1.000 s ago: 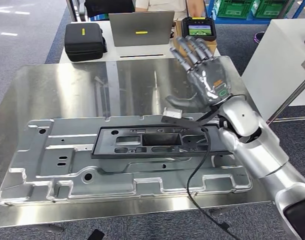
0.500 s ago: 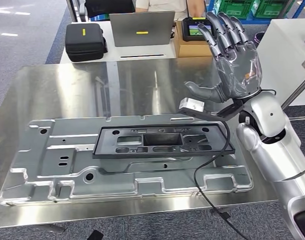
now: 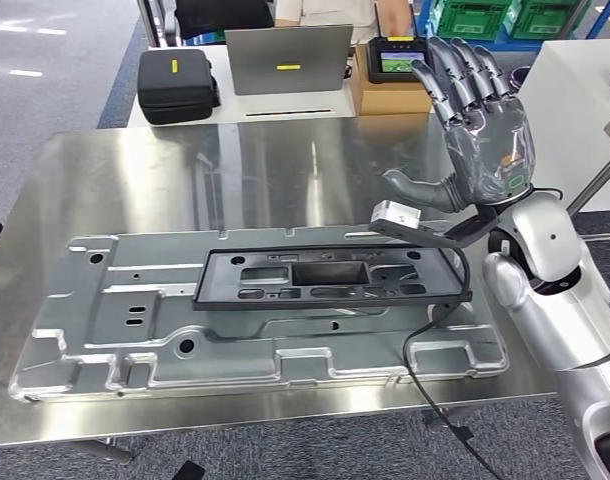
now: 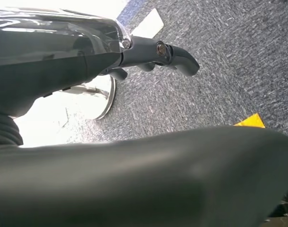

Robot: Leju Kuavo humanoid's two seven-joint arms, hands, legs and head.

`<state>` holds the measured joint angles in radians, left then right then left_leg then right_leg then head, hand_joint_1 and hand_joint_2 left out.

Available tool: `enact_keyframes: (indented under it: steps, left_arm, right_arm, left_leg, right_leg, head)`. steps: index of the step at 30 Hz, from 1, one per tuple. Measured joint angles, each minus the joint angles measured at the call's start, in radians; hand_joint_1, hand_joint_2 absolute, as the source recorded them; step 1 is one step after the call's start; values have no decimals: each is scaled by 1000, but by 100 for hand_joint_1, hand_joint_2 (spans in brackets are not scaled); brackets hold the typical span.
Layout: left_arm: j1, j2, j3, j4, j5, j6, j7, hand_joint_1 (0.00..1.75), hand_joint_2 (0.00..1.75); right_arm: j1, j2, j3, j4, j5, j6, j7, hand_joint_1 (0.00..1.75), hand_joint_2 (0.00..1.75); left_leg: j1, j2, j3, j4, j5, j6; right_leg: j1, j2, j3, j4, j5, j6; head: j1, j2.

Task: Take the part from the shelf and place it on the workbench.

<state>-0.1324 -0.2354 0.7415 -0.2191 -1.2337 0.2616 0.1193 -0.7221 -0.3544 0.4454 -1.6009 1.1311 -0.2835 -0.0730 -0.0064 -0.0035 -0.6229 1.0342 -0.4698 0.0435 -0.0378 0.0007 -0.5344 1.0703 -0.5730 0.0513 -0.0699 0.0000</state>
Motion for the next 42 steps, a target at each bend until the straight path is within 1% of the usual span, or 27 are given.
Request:
enact_keyframes:
  steps: [2,5,7,9,10,11,12,13,15,16,18,20,21,23,25,26,27,29,31,33,35,36,37,39,40,41,42]
  left_arm:
    - [-1,0,0,0,0,0,2,0,0]
    - [0,1,0,0,0,0,3,0,0]
    - [0,1,0,0,0,-1,4,0,0]
    - [0,1,0,0,-1,-1,4,0,0]
    - [0,1,0,0,-1,-1,4,0,0]
    - [0,1,0,0,-1,-1,4,0,0]
    - [0,1,0,0,-1,-1,4,0,0]
    - [-1,1,0,0,-1,-1,4,0,0]
    - [-3,1,0,0,-3,-1,4,0,0]
    - [-5,1,0,0,-4,-1,4,0,0]
    - [-7,2,0,0,-4,-1,5,0,0]
    - [-7,2,0,0,-4,-1,6,0,0]
    - [-8,1,0,0,-4,-1,6,0,0]
    - [-8,1,0,0,-4,-2,6,0,0]
    - [-7,1,0,0,-4,-4,6,0,0]
    - [-7,1,0,0,-4,-4,6,0,0]
    - [-7,1,0,0,-4,-4,7,0,0]
    - [-7,1,0,0,-4,-4,7,0,0]
    - [-7,1,-1,0,-4,-4,8,0,0]
    - [-8,1,-1,0,-4,-5,11,0,0]
    - [-7,1,-1,0,-4,-5,14,0,0]
    - [-6,2,-1,0,-5,-5,15,0,0]
    - [-6,2,-1,0,-4,-5,17,0,0]
    - [-7,2,-1,0,-4,-5,19,0,0]
    - [-7,2,-1,0,-4,-5,20,0,0]
    - [-7,2,-1,0,-5,-6,20,0,0]
    - [-7,2,-1,0,-5,-7,20,0,0]
  right_arm:
    - [3,-1,-1,0,0,0,0,0,0]
    - [7,-2,-1,3,0,0,-1,0,0]
    - [8,-2,0,6,0,0,-2,0,0]
    - [12,-2,0,6,0,0,-3,0,0]
    - [14,-2,0,6,0,0,-3,0,0]
    - [18,-2,0,6,0,-1,-3,0,0]
    - [21,-2,0,6,0,-1,-3,0,0]
    - [23,-2,0,6,0,-1,-3,0,0]
    - [23,-2,-2,6,0,-2,-3,0,0]
    - [23,-2,-3,6,0,-2,-3,0,0]
    - [23,-3,-4,6,0,-3,-3,0,0]
    - [24,-5,-5,6,0,-4,-4,0,0]
    - [25,-7,-5,6,0,-4,-4,0,0]
    - [27,-12,-6,6,0,-6,-4,0,0]
    - [31,-14,-6,7,0,-6,-4,0,0]
    - [35,-14,-6,7,0,-6,-4,0,0]
    - [39,-14,-6,7,0,-6,-4,0,0]
    - [41,-14,-6,7,0,-6,-4,0,0]
    - [40,-14,-6,6,0,-7,-4,0,0]
    - [40,-14,-7,5,-1,-7,-4,0,0]
    - [40,-14,-6,6,-1,-8,-4,0,0]
    - [40,-13,-6,6,-1,-8,-4,0,0]
    - [41,-12,-6,6,0,-8,-4,0,0]
    - [42,-12,-5,6,-1,-8,-4,0,0]
    - [43,-12,-5,6,-1,-8,-4,0,0]
    - [44,-12,-5,6,-1,-8,-4,0,0]
    - [46,-12,-5,6,-1,-8,-4,0,0]
  left_leg:
    - [-2,-1,-7,4,7,-14]
    - [1,-3,-19,11,5,-33]
    - [5,-4,-44,70,-57,-46]
    - [10,-4,-79,194,-145,-57]
    - [11,-4,-88,249,-171,-61]
    - [12,-4,-83,275,-175,-62]
    - [12,-4,-60,263,-161,-62]
    - [12,-4,-22,217,-137,-59]
    - [9,-4,78,76,-97,-49]
    - [7,-4,113,21,-89,-44]
    - [2,-4,136,-25,-88,-37]
    - [3,-2,129,-38,-80,-28]
    - [5,0,123,-43,-73,-20]
    - [6,4,102,-46,-56,-4]
    - [1,5,74,-37,-41,4]
    - [-1,6,60,-31,-34,6]
    - [-2,6,45,-25,-28,6]
    - [-4,7,17,-9,-18,3]
    - [-6,6,-3,6,-9,-4]
    - [-7,6,-13,13,3,-14]
    - [-7,4,-22,15,9,-25]
    - [-6,2,-30,25,-8,-33]
    - [-4,1,-39,50,-42,-40]
    - [4,0,-63,150,-143,-54]
    - [7,0,-72,211,-179,-59]
    - [9,0,-73,259,-192,-63]
    - [11,0,-64,282,-182,-65]
  right_leg:
    - [5,2,17,-44,7,-6]
    - [3,-3,-1,-46,22,-26]
    - [-1,-10,-19,-47,37,-42]
    - [0,-14,-40,-46,52,-47]
    - [0,-16,-50,-45,59,-46]
    - [0,-18,-59,-45,66,-45]
    - [1,-19,-68,-44,72,-43]
    - [1,-20,-76,-43,78,-41]
    - [2,-20,-86,-42,89,-35]
    - [3,-21,-90,-42,96,-30]
    - [4,-21,-95,-45,111,-18]
    - [3,-18,-104,-45,115,-6]
    - [4,-16,-112,-30,94,-3]
    - [5,-11,-142,51,11,-3]
    - [7,-9,-169,175,-63,-2]
    - [8,-8,-170,216,-70,-1]
    - [8,-8,-156,225,-56,0]
    - [9,-7,-79,139,-5,-3]
    - [13,-6,5,14,8,-8]
    - [19,-5,32,-38,-3,-14]
    - [17,-10,21,-44,4,-24]
    - [14,-12,12,-46,12,-32]
    - [11,-16,0,-48,23,-41]
    - [10,-18,-29,-48,46,-49]
    - [10,-19,-45,-47,58,-49]
    - [10,-19,-61,-46,70,-49]
    - [10,-20,-76,-45,81,-47]
  head:
    - [0,0]
    - [0,0]
    - [-1,0]
    - [-1,0]
    - [-1,0]
    - [-1,0]
    - [-1,0]
    - [-1,0]
    - [-1,0]
    - [-1,0]
    - [-1,0]
    - [-1,0]
    - [0,0]
    - [2,0]
    - [3,0]
    - [3,0]
    - [3,0]
    - [3,0]
    - [3,0]
    - [3,0]
    - [2,0]
    - [2,0]
    - [2,0]
    - [2,0]
    - [2,0]
    - [2,0]
    - [2,0]
